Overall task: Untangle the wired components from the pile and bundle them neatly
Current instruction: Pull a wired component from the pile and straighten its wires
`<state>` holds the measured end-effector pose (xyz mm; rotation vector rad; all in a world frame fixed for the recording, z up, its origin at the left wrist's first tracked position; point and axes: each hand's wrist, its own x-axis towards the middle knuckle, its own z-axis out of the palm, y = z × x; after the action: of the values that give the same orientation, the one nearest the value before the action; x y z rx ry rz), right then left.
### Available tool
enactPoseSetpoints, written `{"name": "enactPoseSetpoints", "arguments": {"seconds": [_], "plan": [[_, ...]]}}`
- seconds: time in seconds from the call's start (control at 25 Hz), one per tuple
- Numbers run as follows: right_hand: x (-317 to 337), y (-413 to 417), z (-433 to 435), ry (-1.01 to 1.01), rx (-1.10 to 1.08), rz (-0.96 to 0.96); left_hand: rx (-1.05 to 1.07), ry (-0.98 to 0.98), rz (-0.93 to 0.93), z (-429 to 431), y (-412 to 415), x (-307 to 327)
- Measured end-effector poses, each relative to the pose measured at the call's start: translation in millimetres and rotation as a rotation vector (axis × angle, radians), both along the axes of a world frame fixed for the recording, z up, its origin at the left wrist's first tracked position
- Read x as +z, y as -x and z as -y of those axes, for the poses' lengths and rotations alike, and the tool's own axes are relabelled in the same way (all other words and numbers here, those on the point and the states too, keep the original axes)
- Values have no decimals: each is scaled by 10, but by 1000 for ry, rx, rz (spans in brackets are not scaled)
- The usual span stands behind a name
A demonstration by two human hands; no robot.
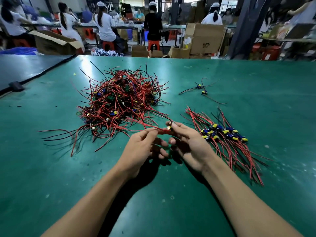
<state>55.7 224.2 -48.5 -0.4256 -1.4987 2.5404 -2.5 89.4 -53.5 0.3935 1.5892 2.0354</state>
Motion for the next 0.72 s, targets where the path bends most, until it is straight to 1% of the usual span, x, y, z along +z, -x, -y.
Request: {"name": "enactPoseSetpoints", "arguments": {"seconds": [0.12, 0.2, 0.28, 0.36, 0.44, 0.56, 0.64, 0.72], "plan": [[-31, 52, 16, -85, 91, 0, 89, -37, 51, -8, 36, -2], [-36, 73, 46, -43, 151, 0, 78, -74, 83, -4, 48, 6], [-50, 63, 55, 42, 188, -12, 16, -81, 74, 12, 40, 17], [-56, 31, 66, 74, 200, -32, -24, -101, 78, 26, 24, 10], [-77, 42, 75, 11, 174, -23, -13, -125, 77, 43, 30, 2], [-73, 27, 86, -91, 151, 2, 23, -82, -5, 43, 53, -14], [-54, -6, 80, -189, 123, -36, 35, -50, -49, 26, 48, -36], [-69, -23, 87, -281, 48, -95, 47, -14, -120, 19, 37, -64]]}}
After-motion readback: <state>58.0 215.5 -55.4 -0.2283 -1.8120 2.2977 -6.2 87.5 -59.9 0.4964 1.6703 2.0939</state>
